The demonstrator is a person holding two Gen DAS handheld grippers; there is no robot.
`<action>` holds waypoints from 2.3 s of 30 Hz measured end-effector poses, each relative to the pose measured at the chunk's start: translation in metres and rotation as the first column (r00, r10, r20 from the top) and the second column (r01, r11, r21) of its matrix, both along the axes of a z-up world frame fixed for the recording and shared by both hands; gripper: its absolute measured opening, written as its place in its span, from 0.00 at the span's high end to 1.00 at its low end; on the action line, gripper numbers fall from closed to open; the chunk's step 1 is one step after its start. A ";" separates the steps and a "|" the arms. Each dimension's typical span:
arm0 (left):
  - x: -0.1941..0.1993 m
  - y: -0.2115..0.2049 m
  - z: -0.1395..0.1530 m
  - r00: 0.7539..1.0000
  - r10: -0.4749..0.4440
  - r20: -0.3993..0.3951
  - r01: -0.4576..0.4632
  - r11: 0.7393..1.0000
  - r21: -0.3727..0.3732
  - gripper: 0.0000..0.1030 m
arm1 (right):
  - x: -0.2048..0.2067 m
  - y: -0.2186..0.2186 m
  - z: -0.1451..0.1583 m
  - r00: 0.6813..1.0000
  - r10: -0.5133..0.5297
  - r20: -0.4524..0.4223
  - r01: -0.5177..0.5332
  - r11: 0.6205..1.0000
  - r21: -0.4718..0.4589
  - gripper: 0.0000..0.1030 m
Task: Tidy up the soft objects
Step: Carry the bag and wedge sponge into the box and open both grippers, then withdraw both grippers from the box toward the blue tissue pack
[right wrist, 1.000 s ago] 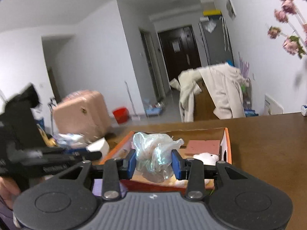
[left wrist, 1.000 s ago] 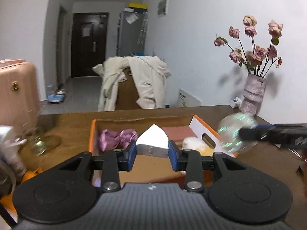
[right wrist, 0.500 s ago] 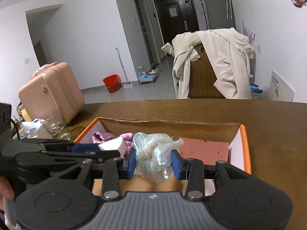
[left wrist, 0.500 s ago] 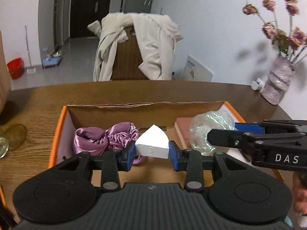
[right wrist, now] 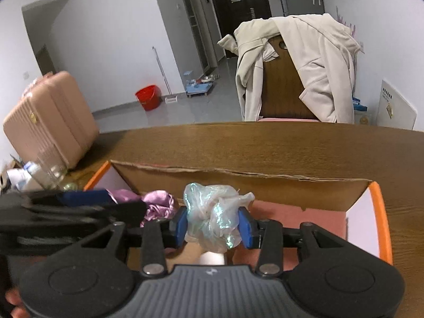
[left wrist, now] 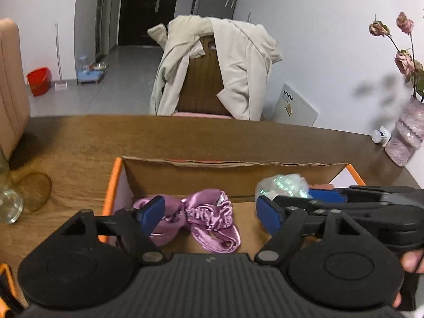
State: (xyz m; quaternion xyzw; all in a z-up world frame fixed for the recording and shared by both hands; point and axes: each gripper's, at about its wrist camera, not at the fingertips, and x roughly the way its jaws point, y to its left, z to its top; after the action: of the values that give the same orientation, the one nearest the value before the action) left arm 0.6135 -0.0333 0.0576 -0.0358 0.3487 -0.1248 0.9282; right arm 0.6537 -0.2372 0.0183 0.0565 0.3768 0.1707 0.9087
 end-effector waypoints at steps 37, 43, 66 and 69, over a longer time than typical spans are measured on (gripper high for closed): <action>-0.304 0.061 0.015 0.958 0.001 0.287 -0.023 0.997 0.071 0.10 | -0.329 -0.051 0.057 0.960 0.026 0.278 -0.034 0.999 0.025 0.28; -0.337 0.049 -0.017 0.973 -0.022 0.231 0.007 0.998 0.068 0.10 | -0.378 -0.057 0.027 0.968 -0.050 0.246 0.056 0.998 -0.017 0.28; -0.390 0.040 -0.052 0.983 -0.077 0.166 0.085 0.996 -0.038 0.08 | -0.407 0.009 -0.047 0.978 0.159 0.136 -0.143 0.982 -0.121 0.48; -0.404 0.049 -0.056 0.987 -0.067 0.144 0.079 0.993 -0.083 0.08 | -0.436 0.036 -0.047 0.933 0.322 0.158 -0.294 0.939 -0.178 0.48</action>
State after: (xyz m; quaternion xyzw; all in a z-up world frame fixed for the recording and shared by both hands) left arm 0.2099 0.0156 0.0015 -0.0551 0.2774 -0.1763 0.9428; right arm 0.2175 -0.2014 -0.0292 -0.0888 0.3070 0.2868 0.9031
